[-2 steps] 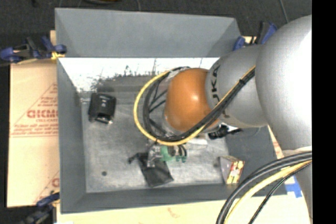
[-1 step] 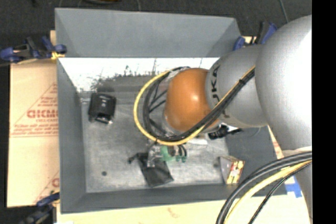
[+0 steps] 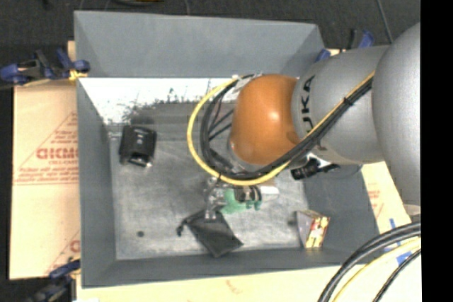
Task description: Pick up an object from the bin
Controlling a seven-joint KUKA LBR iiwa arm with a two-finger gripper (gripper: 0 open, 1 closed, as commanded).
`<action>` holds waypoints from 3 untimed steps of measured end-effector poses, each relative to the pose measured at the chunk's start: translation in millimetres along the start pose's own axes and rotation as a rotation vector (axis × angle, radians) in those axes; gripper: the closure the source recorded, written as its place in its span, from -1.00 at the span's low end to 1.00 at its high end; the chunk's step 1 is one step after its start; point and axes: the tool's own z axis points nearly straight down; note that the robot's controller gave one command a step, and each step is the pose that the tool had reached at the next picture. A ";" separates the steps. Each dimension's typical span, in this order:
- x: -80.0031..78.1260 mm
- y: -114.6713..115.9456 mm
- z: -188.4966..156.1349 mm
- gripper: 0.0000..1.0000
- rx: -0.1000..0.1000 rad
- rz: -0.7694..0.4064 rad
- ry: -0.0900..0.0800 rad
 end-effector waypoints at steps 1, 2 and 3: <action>-5.5 1.8 -30.3 1.00 -0.001 -0.008 -0.012; 8.7 -6.3 -13.3 -1.00 -0.001 0.009 -0.006; 8.6 -6.4 -13.4 -1.00 -0.001 0.010 -0.007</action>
Offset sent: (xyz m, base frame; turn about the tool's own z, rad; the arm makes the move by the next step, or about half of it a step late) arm -0.0095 -0.0060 0.0132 0.0057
